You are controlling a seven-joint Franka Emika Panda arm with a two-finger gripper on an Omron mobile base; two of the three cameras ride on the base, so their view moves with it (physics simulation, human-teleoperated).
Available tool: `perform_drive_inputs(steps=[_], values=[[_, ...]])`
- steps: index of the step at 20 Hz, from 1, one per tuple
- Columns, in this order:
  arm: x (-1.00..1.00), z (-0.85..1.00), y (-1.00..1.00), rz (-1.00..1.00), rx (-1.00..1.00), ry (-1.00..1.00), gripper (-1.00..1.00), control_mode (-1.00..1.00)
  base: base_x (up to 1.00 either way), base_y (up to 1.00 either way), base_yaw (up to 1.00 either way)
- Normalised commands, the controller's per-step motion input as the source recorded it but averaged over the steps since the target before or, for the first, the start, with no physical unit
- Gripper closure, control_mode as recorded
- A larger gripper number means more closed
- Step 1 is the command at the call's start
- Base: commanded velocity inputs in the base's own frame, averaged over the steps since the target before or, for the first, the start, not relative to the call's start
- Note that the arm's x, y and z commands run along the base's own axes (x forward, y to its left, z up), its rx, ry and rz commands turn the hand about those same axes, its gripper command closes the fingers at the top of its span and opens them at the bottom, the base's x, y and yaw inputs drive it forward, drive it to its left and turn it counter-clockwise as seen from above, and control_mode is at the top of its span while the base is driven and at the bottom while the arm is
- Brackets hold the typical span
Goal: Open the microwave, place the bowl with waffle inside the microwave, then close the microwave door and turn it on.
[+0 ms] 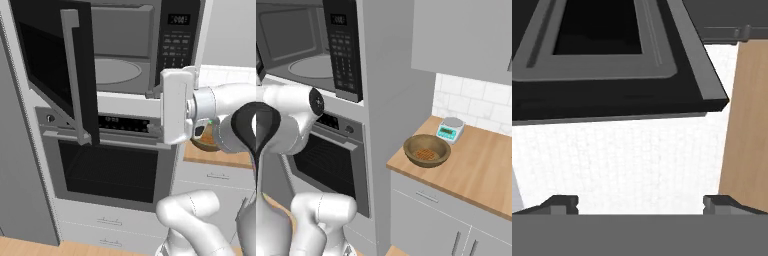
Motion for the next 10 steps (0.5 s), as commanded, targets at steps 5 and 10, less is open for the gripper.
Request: perform_drive_inputs(steps=[5,10], values=[[0.55,-0.16,0.39,0.19,0.00,-0.03,-1.00,-1.00,0.00,0.00,0.00],[0.54,-0.11,0.35,0.13,0.00,-0.08,-1.00,-1.00,0.00,0.00,0.00]])
